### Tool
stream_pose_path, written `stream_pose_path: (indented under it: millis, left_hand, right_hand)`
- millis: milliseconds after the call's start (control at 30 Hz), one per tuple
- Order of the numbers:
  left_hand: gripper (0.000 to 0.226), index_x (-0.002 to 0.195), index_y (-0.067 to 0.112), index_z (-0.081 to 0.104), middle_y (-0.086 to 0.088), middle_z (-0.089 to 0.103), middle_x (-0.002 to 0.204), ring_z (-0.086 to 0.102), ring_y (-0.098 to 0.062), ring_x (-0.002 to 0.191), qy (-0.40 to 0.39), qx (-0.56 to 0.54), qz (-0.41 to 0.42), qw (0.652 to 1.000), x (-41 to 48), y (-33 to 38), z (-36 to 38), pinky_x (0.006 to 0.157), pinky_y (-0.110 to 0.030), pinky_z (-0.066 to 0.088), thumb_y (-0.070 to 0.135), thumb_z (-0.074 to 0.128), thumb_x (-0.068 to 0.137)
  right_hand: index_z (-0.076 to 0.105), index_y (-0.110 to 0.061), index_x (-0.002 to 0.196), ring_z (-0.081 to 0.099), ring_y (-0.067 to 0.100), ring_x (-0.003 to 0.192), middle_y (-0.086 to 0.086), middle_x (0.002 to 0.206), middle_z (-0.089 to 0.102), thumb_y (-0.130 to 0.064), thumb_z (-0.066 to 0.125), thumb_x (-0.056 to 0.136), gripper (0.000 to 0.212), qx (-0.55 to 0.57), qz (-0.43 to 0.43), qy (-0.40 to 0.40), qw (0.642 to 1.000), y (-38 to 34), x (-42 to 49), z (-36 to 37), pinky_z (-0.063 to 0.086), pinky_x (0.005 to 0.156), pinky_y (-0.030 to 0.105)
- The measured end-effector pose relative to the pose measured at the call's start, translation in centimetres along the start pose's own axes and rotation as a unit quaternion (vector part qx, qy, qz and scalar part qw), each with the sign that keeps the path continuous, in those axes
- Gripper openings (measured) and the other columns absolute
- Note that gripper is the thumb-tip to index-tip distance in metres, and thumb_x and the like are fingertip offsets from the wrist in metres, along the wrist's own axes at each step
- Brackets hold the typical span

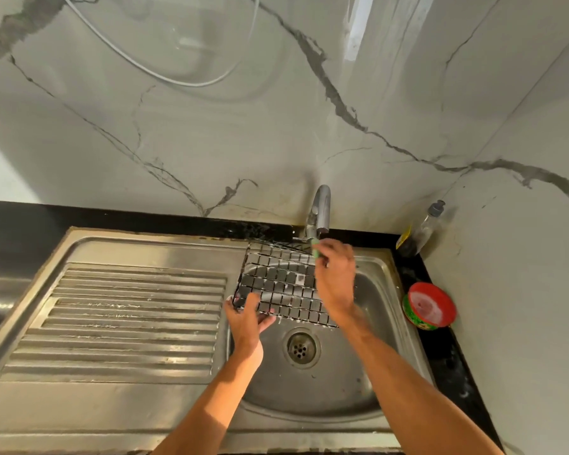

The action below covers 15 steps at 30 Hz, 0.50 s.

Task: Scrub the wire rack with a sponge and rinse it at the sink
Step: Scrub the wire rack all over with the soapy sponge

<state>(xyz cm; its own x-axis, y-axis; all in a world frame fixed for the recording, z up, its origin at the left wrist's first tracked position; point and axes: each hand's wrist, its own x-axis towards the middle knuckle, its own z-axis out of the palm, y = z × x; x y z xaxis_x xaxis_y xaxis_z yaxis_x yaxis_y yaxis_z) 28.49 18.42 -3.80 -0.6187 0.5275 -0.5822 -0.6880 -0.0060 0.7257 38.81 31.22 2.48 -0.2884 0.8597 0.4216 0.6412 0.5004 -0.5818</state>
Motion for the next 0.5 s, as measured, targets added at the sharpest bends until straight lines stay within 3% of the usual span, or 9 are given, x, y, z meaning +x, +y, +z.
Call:
stream_pose_path:
  millis: [67,100,200,233,300,400,500]
  left_hand:
    - [0.022,0.109,0.016,0.045,-0.012,0.051,0.1,0.064,-0.04,0.083,0.018,-0.022,-0.011,1.0,0.5,-0.6,-0.3,0.088,-0.063,0.056,0.007,0.059,0.095]
    - [0.018,0.104,0.016,0.045,-0.011,0.049,0.097,0.064,-0.039,0.079,0.022,-0.031,-0.019,0.999,0.7,-0.6,-0.3,0.087,-0.063,0.056,0.006,0.058,0.095]
    - [0.02,0.099,0.018,0.045,-0.01,0.049,0.095,0.064,-0.036,0.071,0.023,-0.035,-0.019,0.999,1.2,-0.6,-0.6,0.081,-0.057,0.058,0.005,0.059,0.094]
    - [0.021,0.099,0.019,0.045,-0.009,0.049,0.095,0.063,-0.036,0.071,0.026,-0.031,-0.017,0.999,1.2,-0.5,-0.7,0.082,-0.056,0.057,0.005,0.059,0.094]
    - [0.02,0.1,0.019,0.045,-0.01,0.05,0.095,0.063,-0.036,0.073,0.034,-0.032,-0.022,0.999,1.3,-0.4,-0.8,0.084,-0.057,0.057,0.008,0.06,0.094]
    - [0.02,0.101,0.017,0.046,-0.01,0.049,0.092,0.062,-0.04,0.078,0.04,-0.054,-0.04,0.997,1.4,-0.8,-0.5,0.087,-0.062,0.057,0.011,0.064,0.092]
    - [0.021,0.098,0.019,0.048,-0.01,0.049,0.096,0.064,-0.042,0.079,0.036,-0.053,-0.046,0.997,1.0,-0.7,0.1,0.087,-0.06,0.057,0.011,0.066,0.091]
  right_hand:
    - [0.074,-0.011,0.112,0.056,0.013,0.11,0.003,0.118,0.069,0.002,0.071,0.083,0.032,-0.016,-0.099,-0.053,0.994,0.3,-1.6,0.2,0.046,0.093,0.012]
    - [0.073,-0.011,0.113,0.057,0.016,0.112,0.004,0.12,0.069,0.002,0.071,0.083,0.033,-0.02,-0.105,-0.054,0.993,1.3,-1.9,-0.1,0.05,0.096,0.02]
    - [0.072,-0.01,0.114,0.059,0.02,0.111,0.008,0.118,0.07,0.003,0.073,0.082,0.034,-0.017,0.048,0.019,0.999,5.9,-1.8,-2.1,0.059,0.088,0.04]
    - [0.072,-0.011,0.114,0.059,0.021,0.112,0.009,0.118,0.069,0.004,0.073,0.082,0.035,-0.016,0.062,0.022,0.998,6.6,-2.3,-2.5,0.058,0.089,0.042]
    - [0.072,-0.014,0.117,0.058,0.022,0.114,0.007,0.122,0.068,0.005,0.072,0.082,0.04,-0.024,-0.021,-0.028,0.999,5.8,-4.3,-2.2,0.055,0.097,0.04]
    - [0.074,-0.016,0.117,0.057,0.016,0.109,0.0,0.124,0.068,0.007,0.071,0.08,0.043,-0.018,-0.176,-0.083,0.981,5.0,-7.2,-1.5,0.058,0.087,0.029]
    - [0.074,-0.014,0.114,0.058,0.014,0.105,0.001,0.119,0.069,0.01,0.074,0.078,0.043,-0.008,-0.074,-0.011,0.997,6.7,-6.7,-2.3,0.06,0.082,0.03]
